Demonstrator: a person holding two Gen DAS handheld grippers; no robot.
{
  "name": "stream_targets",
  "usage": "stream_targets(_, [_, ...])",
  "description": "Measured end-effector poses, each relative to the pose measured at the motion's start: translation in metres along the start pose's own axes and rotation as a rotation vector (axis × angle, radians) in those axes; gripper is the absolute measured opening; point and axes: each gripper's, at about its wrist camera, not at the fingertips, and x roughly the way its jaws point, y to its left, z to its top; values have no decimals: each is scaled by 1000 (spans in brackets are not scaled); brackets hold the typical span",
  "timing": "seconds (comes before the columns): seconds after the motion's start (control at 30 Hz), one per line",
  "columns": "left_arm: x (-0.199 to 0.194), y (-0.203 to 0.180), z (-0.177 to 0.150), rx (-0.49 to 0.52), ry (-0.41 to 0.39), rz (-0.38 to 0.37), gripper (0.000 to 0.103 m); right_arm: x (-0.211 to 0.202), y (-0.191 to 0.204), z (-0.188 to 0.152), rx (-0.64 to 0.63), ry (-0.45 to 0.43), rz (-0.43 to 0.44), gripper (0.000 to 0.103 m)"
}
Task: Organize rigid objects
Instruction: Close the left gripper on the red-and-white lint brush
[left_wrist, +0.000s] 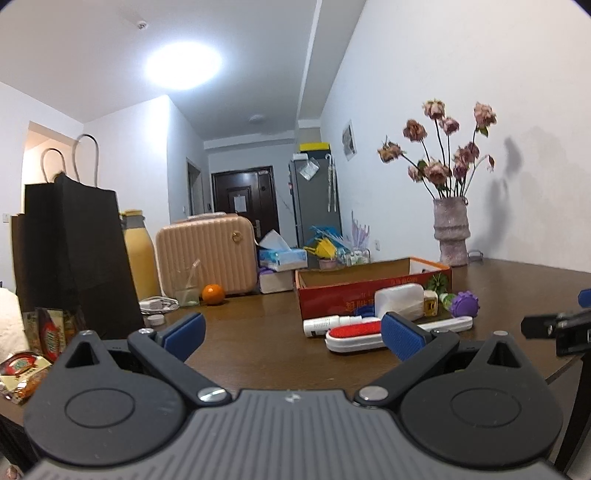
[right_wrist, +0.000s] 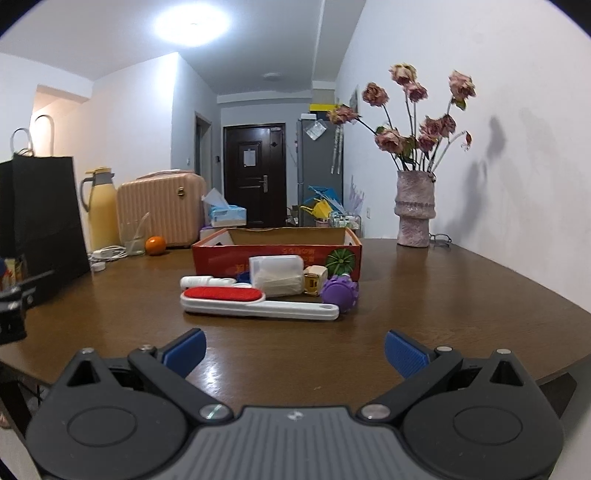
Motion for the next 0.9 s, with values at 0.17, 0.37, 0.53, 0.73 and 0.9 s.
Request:
stream_targets(0.17, [30, -5, -5, 10, 31, 7, 103, 31, -16, 6, 22, 24, -10, 103])
stream_targets(0.37, [87, -3, -2, -48, 171, -107, 103, 74, -30, 19, 27, 52, -10, 103])
stream_targets(0.53, [147, -4, 10, -57, 322, -225, 103, 127, -53, 34, 74, 146, 70, 103])
stream_targets(0.73, [221, -5, 15, -144, 475, -250, 103, 190, -85, 50, 179, 270, 94, 84])
stream_targets(0.9, [265, 6, 10, -261, 548, -264, 86, 234, -95, 47, 230, 357, 95, 43])
